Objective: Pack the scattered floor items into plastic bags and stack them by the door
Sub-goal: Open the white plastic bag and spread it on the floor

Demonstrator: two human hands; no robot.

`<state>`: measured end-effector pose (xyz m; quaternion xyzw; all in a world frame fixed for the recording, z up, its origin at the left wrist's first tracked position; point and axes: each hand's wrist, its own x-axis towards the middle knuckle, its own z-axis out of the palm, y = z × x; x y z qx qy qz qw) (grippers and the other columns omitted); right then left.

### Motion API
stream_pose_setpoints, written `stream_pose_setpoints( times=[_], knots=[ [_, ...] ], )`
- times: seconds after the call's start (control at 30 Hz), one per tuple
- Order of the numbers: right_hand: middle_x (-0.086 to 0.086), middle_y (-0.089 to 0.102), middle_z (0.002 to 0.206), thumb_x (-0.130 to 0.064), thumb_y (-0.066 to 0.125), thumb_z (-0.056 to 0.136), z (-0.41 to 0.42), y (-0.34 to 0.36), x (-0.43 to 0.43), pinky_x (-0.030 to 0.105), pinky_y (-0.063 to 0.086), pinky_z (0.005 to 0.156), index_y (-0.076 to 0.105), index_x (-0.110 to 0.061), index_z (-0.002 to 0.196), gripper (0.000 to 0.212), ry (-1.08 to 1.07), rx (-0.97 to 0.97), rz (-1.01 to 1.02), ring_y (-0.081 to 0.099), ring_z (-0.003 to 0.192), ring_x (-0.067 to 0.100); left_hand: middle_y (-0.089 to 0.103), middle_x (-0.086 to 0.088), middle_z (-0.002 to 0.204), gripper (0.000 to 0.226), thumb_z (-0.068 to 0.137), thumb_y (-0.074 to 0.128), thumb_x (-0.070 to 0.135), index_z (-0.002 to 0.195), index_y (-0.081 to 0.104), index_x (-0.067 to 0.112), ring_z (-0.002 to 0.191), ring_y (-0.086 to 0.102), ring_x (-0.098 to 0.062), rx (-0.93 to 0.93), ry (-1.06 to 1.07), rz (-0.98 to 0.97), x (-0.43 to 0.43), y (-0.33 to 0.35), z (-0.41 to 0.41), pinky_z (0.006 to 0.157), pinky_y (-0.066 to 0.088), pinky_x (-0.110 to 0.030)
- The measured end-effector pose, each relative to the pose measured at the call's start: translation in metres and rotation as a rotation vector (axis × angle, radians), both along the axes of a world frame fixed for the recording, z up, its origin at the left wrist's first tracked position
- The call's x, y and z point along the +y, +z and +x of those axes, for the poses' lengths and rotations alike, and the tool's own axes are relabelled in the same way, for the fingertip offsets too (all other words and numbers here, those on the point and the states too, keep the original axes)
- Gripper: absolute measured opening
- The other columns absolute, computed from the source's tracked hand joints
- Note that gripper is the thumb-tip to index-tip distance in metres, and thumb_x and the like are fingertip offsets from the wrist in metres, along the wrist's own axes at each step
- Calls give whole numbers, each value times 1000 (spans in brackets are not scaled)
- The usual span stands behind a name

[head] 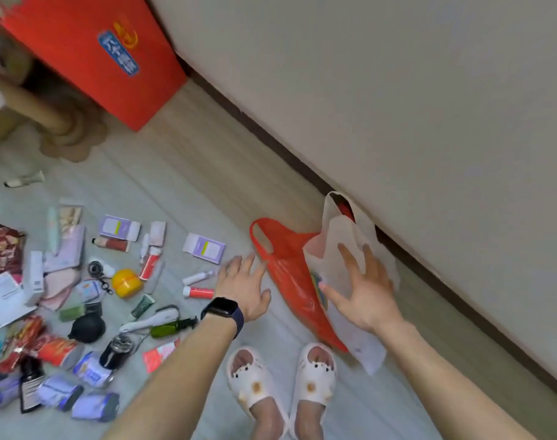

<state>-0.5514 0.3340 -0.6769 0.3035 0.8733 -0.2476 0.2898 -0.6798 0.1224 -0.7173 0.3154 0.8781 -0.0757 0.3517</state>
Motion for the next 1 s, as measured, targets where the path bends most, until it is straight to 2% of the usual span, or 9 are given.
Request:
stream_pose_setpoints(
  times=[0.1, 0.17, 0.3, 0.4, 0.5, 0.6, 0.73, 0.9, 1.0],
  knots=[
    [-5, -35, 156, -85, 51, 71, -5, -83, 8, 70, 5, 112, -24, -58, 140, 105, -3, -60, 5, -20, 147, 34, -2, -1, 165, 75, 91, 41, 54, 155, 7, 35, 150, 2, -27, -21, -100, 42, 2, -88, 21, 118, 4, -55],
    [-4, -33, 156, -79, 58, 72, -4, -125, 13, 73, 6, 108, -16, -57, 143, 105, 47, -93, 42, -18, 147, 34, -11, 2, 164, 75, 92, 36, 58, 155, -1, 39, 151, -5, -25, -40, -131, 79, 7, -134, 35, 118, -1, -56],
    [15, 36, 143, -41, 53, 94, 12, -171, 17, 56, 39, 103, 37, -22, 141, 53, 137, -137, 117, 34, 131, 37, -11, 3, 164, 69, 95, 26, 61, 154, -5, 41, 151, -6, -25, -230, -169, -36, 12, -181, 55, 118, 0, -57],
    [18, 55, 120, -28, 46, 99, 23, -160, 15, 41, 48, 87, 52, -7, 126, 35, 109, -83, 96, 51, 110, 36, 2, -2, 165, 66, 98, 30, 55, 155, 3, 37, 151, 4, -26, -316, -152, -64, 4, -161, 56, 119, 9, -54],
    [17, 56, 110, -24, 49, 98, 22, -106, 9, 40, 46, 73, 57, -2, 114, 28, 67, 63, 128, 52, 100, 36, 25, -6, 160, 64, 97, 36, 54, 154, 22, 28, 147, 21, -25, -345, 90, 3, -3, -97, 42, 117, 22, -44],
    [12, 57, 101, -18, 58, 91, 11, -21, -11, 38, 46, 65, 59, -5, 100, 16, 102, 206, 118, 52, 91, 32, 51, -3, 144, 67, 90, 43, 65, 143, 44, 25, 133, 45, -22, -492, 578, 95, -6, 1, 25, 108, 36, -31],
    [5, 55, 86, -15, 71, 75, -12, 116, -50, 34, 40, 48, 55, -12, 83, 18, 207, 334, 83, 56, 79, 32, 64, 9, 120, 74, 69, 47, 89, 118, 61, 35, 112, 59, -12, -691, 999, 332, -1, 157, 7, 95, 47, -34],
    [1, 54, 86, -29, 61, 70, -37, 274, -103, 36, 50, 52, 57, -16, 95, 28, 325, 502, 32, 58, 78, 26, 71, 17, 107, 50, 78, 58, 73, 112, 62, 37, 97, 69, -11, -885, 1116, 520, -12, 343, -7, 82, 49, -37],
    [-3, 58, 101, -38, 56, 75, -44, 340, -135, 30, 54, 66, 57, -18, 113, 43, 428, 567, -37, 59, 90, 21, 71, -1, 95, 16, 90, 69, 30, 99, 64, 18, 82, 64, -12, -780, 1139, 660, -39, 407, -14, 71, 50, -26]
  ],
)
